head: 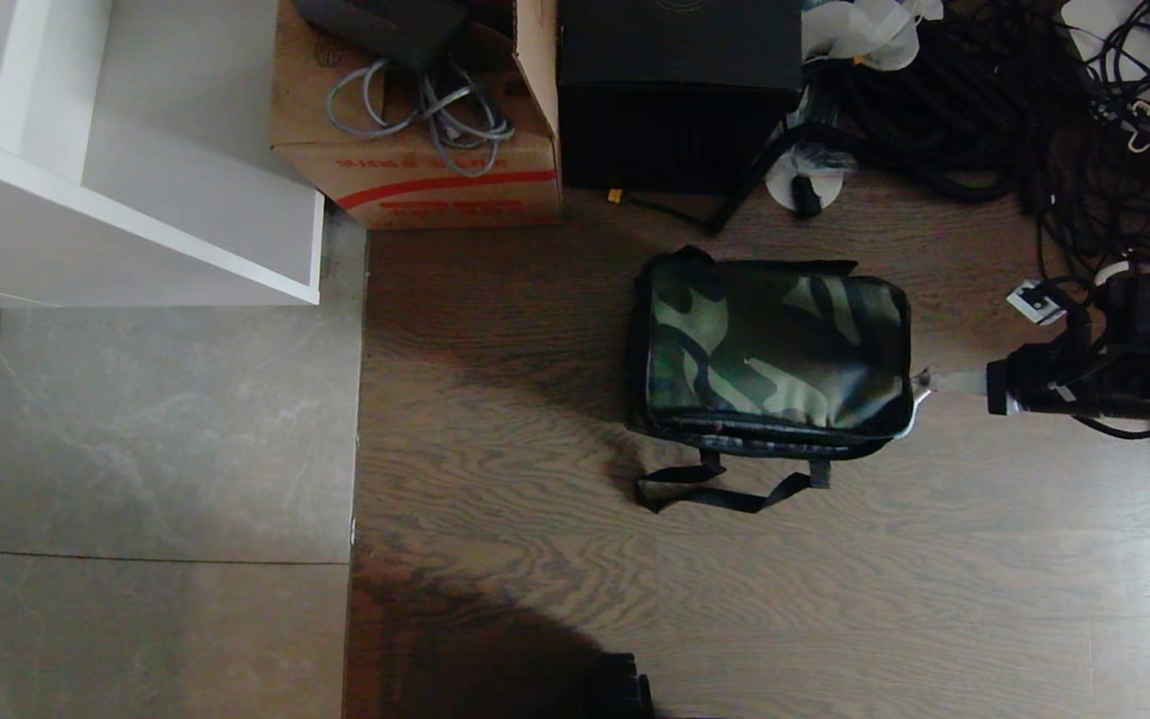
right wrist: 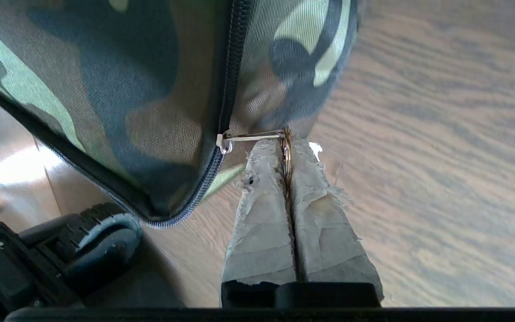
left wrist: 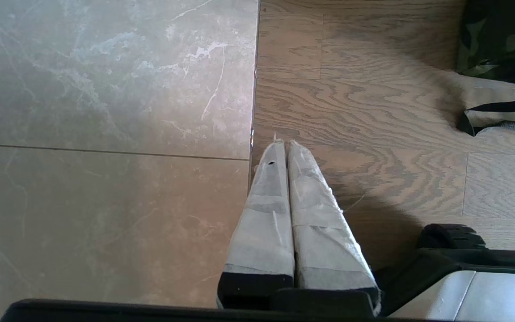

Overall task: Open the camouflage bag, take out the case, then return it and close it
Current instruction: Open the top of the storage box

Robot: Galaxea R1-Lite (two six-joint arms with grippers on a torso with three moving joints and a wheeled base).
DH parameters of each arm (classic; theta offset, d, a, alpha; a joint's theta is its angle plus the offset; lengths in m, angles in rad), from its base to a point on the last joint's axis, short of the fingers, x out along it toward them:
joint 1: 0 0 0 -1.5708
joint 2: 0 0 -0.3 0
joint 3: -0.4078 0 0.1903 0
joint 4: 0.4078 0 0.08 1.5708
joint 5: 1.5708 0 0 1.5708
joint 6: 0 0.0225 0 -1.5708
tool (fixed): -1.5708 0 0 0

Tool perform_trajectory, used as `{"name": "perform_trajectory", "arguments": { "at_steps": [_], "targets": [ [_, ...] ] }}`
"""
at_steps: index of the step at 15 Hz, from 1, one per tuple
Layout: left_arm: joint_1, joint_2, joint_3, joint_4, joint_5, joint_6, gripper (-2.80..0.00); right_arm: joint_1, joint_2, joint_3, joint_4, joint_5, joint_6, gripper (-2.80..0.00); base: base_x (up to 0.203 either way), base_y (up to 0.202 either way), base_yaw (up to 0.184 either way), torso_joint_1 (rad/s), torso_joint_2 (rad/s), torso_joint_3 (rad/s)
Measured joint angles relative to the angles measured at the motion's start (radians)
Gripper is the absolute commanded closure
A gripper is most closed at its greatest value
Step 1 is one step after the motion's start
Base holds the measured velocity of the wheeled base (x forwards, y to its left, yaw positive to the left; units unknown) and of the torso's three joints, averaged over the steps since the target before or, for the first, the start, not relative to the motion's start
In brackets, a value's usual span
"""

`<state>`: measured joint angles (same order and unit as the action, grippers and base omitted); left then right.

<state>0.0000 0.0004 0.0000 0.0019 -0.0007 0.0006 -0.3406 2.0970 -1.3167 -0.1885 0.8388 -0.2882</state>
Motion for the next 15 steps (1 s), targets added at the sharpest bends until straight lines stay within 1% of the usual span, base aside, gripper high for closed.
{"name": "perform_trajectory", "arguments": {
  "at_steps": [2, 5, 6, 11, 15],
  "targets": [
    [0.0, 0.0, 0.0, 0.0, -0.001, 0.0, 0.0, 0.005, 0.008, -0.029, 0.002, 0.004, 0.036, 0.0, 0.0, 0.0, 0.0, 0.0, 0.0, 0.0],
    [0.0, 0.0, 0.0, 0.0, 0.0, -0.001, 0.0, 0.031, 0.02, -0.099, -0.001, 0.004, 0.159, 0.0, 0.0, 0.0, 0.0, 0.0, 0.0, 0.0],
    [0.0, 0.0, 0.0, -0.001, 0.001, 0.0, 0.0, 0.038, 0.025, -0.115, 0.0, 0.004, 0.179, 0.0, 0.0, 0.0, 0.0, 0.0, 0.0, 0.0],
    [0.0, 0.0, 0.0, 0.0, -0.001, 0.001, 0.0, 0.043, 0.057, -0.183, 0.01, 0.004, 0.185, 0.0, 0.0, 0.0, 0.0, 0.0, 0.0, 0.0],
    [0.0, 0.0, 0.0, 0.0, 0.0, 0.001, 0.0, 0.032, 0.083, -0.253, 0.006, 0.004, 0.24, 0.0, 0.0, 0.0, 0.0, 0.0, 0.0, 0.0]
  ]
}}
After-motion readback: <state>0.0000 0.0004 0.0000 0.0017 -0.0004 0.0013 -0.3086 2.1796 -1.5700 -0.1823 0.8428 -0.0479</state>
